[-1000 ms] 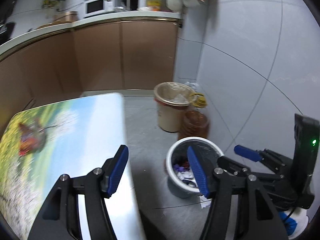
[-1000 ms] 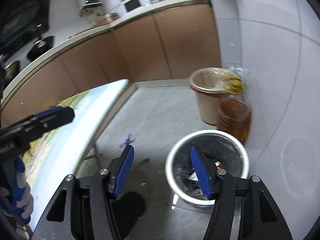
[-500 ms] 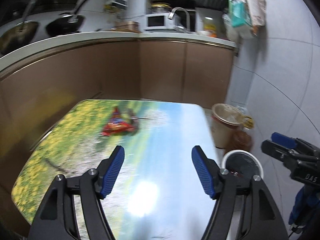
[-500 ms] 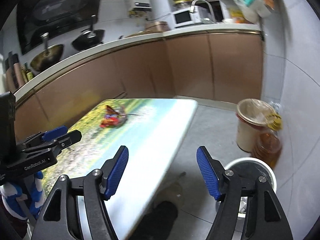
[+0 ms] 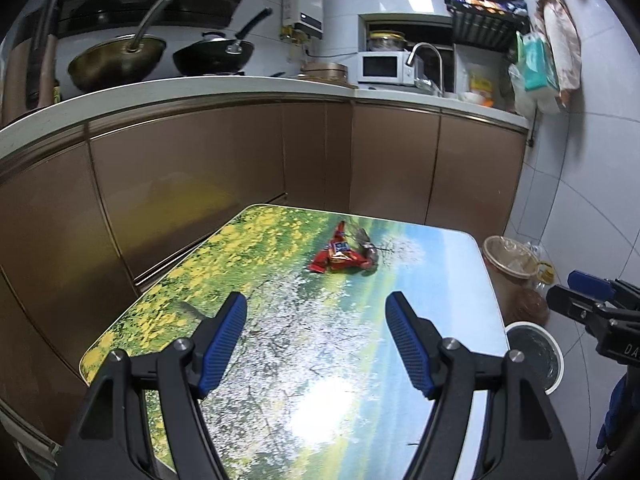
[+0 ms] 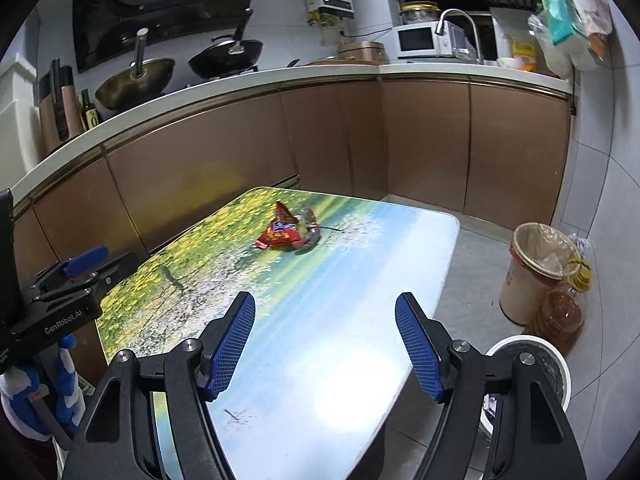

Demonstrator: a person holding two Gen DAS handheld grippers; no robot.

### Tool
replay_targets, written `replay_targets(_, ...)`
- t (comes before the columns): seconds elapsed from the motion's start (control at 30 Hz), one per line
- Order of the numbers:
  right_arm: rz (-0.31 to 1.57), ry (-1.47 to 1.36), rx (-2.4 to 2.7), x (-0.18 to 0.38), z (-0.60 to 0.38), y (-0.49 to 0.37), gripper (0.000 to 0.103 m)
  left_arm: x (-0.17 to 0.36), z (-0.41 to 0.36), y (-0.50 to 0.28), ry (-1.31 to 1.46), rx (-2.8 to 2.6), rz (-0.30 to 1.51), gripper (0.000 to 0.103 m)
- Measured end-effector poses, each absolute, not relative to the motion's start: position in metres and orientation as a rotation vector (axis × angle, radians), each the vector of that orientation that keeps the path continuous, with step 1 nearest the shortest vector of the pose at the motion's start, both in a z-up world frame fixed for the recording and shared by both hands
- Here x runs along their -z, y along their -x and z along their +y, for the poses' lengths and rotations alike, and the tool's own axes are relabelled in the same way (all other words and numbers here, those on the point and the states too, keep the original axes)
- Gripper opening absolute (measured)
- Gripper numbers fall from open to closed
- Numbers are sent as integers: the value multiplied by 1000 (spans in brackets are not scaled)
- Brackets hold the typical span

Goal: Collect trash
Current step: 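Grasp the red chip bag with the left gripper while the right grasps the red-striped wrapper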

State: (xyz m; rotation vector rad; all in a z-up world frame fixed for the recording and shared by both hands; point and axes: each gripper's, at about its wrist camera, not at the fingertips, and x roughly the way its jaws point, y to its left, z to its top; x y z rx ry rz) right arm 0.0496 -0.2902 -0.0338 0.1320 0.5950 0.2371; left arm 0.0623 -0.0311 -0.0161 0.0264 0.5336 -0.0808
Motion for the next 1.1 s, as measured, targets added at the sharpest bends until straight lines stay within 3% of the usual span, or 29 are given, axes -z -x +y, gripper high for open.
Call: replay_targets(1.1,584,-49,-280,18,-255,-33,73,10,-1,-26,18,51,476,72)
